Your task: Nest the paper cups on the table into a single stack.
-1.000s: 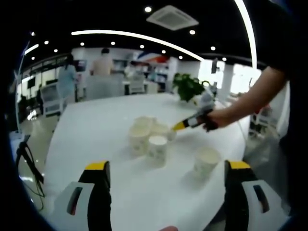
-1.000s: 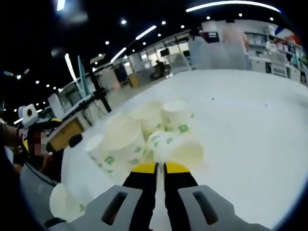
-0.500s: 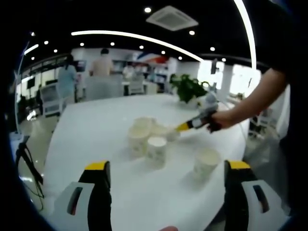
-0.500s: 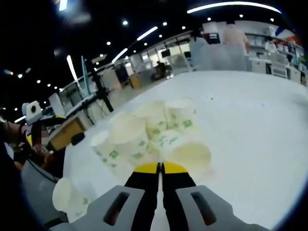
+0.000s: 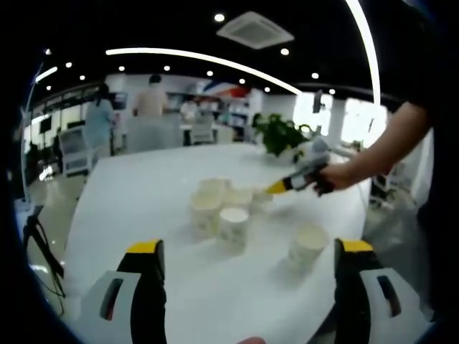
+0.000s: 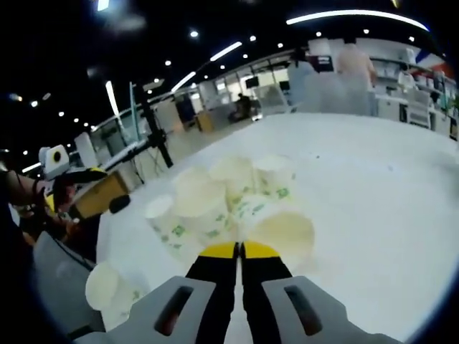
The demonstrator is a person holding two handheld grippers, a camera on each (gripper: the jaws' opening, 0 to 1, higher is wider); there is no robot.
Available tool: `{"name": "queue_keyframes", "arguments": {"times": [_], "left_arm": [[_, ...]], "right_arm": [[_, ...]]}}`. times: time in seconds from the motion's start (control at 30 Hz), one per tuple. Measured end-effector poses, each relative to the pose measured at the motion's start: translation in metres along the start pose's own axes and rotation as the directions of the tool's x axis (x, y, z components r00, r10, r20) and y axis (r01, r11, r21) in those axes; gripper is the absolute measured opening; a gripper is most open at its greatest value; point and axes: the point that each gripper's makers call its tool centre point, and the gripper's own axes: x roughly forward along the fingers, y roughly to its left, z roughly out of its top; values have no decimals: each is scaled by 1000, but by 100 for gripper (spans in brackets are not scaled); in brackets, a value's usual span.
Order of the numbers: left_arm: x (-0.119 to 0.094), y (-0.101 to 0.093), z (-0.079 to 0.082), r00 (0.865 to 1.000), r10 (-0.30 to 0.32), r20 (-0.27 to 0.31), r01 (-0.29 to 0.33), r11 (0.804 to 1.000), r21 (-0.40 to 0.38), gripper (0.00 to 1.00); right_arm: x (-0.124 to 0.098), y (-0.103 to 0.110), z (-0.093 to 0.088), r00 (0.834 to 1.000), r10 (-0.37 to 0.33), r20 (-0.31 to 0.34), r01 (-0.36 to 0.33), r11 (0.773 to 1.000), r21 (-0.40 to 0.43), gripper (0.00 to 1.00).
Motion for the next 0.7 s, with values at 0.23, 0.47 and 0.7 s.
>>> {"name": "queue_keyframes", "arguments": {"times": [0.23,0.47,0.7], "left_arm": [[2,-3,5,1000,-6,9,6,1000,15,97],[4,-3,6,1000,-15,20,15,1000,16,97],[6,-6,7,999,-25,31,25,1000,14,98]], "right_arm": [[-14,8,7,1000,19,-7,-19,1000,-22,0],[-33,16,22,1000,10,-16,-11,996,-88,0],[-53,29,43,1000,11,15,-9,993,-121,0]]}}
